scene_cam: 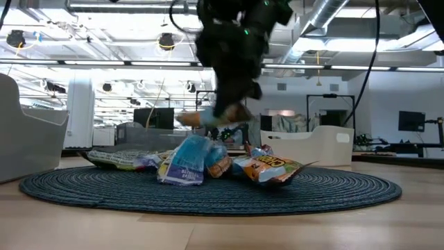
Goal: Pick and place Granola Bars by type
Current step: Put the yellow granola bar into the black bin
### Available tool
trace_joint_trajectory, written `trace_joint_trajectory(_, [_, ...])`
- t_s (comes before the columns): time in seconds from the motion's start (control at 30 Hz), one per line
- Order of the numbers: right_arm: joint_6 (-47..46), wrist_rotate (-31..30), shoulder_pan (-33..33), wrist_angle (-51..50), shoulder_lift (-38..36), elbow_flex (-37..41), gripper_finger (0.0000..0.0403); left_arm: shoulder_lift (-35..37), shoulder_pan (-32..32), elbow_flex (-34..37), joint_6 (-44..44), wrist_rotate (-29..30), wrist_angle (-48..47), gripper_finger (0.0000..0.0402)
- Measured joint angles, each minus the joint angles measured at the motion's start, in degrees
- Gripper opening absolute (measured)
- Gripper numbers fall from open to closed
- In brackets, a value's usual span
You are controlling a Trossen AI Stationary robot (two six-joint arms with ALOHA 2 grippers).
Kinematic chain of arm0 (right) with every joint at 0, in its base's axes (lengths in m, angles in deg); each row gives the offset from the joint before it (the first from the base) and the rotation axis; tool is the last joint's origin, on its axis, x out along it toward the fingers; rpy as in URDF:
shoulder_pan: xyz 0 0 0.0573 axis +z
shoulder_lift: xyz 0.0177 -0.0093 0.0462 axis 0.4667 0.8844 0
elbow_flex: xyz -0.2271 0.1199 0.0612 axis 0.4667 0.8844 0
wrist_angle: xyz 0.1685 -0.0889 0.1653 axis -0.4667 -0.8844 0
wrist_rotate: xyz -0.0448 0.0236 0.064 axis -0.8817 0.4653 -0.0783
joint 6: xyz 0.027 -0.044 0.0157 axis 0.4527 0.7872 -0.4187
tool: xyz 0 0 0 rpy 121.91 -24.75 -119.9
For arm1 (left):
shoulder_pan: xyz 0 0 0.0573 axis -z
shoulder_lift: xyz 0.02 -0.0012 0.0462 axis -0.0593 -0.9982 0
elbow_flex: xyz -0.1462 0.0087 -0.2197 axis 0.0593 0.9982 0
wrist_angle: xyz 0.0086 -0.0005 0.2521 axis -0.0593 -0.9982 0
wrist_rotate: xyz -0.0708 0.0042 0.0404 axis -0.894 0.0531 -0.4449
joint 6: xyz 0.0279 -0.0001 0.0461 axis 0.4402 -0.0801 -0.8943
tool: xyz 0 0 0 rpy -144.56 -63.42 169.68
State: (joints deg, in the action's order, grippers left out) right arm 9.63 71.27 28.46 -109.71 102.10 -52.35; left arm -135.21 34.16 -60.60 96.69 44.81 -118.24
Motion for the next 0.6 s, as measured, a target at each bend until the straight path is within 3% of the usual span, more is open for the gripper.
trace_joint_trajectory(0.27, [6.73, -2.43, -6.60, 4.00, -0.02, -8.02, 0.0011, 0.00, 1.64, 0.00, 3.33, -1.13, -0.30, 0.0139])
trace_joint_trajectory(0.6, [7.90, 1.77, -16.38, 17.74, 0.00, -8.62, 0.0011, 0.00, 3.74, 0.00, 6.05, 1.16, -0.30, 0.0139])
